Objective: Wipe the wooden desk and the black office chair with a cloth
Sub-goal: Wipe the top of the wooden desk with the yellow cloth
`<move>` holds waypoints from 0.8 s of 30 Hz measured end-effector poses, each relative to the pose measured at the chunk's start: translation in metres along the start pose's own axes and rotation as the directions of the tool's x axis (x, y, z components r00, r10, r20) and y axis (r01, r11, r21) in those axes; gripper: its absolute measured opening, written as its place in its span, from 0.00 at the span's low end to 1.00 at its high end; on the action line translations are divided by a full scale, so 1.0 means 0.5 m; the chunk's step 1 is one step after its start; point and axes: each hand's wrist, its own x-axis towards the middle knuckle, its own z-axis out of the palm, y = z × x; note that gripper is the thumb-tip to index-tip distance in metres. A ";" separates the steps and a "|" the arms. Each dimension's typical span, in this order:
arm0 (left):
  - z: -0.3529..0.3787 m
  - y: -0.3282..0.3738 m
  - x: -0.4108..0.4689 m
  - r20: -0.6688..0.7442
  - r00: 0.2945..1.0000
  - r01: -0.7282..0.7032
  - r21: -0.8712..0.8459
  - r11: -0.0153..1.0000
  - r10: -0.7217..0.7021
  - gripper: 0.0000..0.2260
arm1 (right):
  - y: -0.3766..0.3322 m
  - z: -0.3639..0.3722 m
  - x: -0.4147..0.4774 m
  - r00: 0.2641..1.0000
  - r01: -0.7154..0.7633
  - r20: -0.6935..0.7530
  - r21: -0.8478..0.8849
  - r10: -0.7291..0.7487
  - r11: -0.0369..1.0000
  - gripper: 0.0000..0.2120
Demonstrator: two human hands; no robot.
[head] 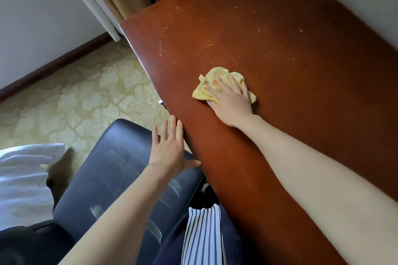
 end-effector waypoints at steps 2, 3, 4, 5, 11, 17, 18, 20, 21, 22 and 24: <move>0.001 -0.009 -0.001 -0.009 1.000 -0.012 -0.033 0.999 0.012 0.53 | -0.021 0.010 -0.034 0.997 0.074 0.019 0.012 -0.074 0.997 0.22; 0.001 -0.013 0.001 -0.008 1.000 -0.013 -0.049 0.999 0.013 0.52 | -0.029 0.015 -0.050 0.992 0.115 0.042 0.028 -0.116 0.993 0.22; 0.002 -0.018 0.003 -0.009 1.000 -0.009 -0.065 0.998 0.008 0.52 | -0.036 0.019 -0.066 0.985 0.152 0.071 0.053 -0.155 0.987 0.22; 0.004 -0.021 0.001 -0.016 1.000 -0.009 -0.081 0.997 0.007 0.51 | -0.042 0.022 -0.089 0.979 0.167 0.104 0.079 -0.175 0.983 0.22; 0.016 -0.017 -0.011 -0.032 0.999 -0.027 -0.214 0.976 0.020 0.45 | -0.058 0.009 -0.236 0.940 0.020 0.318 0.316 -0.126 0.949 0.23; -0.011 0.006 -0.032 -0.239 0.945 -0.326 -0.715 0.618 0.222 0.19 | -0.053 -0.054 -0.302 0.913 -0.407 0.405 0.900 0.042 0.156 0.14; -0.030 0.009 -0.035 -0.235 0.940 -0.335 -0.784 0.523 0.249 0.13 | -0.047 -0.064 -0.307 0.907 -0.420 0.421 0.906 0.007 -0.054 0.17; -0.068 0.014 -0.038 -0.233 0.931 -0.336 -0.848 0.410 0.282 0.09 | -0.036 -0.083 -0.317 0.910 -0.406 0.413 0.860 -0.045 -0.310 0.20; -0.085 0.016 -0.036 -0.242 0.928 -0.342 -0.856 0.387 0.283 0.11 | -0.032 -0.091 -0.321 0.915 -0.389 0.399 0.843 -0.052 -0.372 0.21; -0.100 0.017 -0.034 -0.253 0.926 -0.347 -0.862 0.368 0.280 0.13 | -0.027 -0.096 -0.325 0.921 -0.369 0.387 0.834 -0.041 -0.411 0.21; -0.119 0.021 -0.026 -0.271 0.926 -0.353 -0.871 0.343 0.265 0.13 | -0.019 -0.094 -0.334 0.922 -0.342 0.387 0.830 0.013 -0.441 0.20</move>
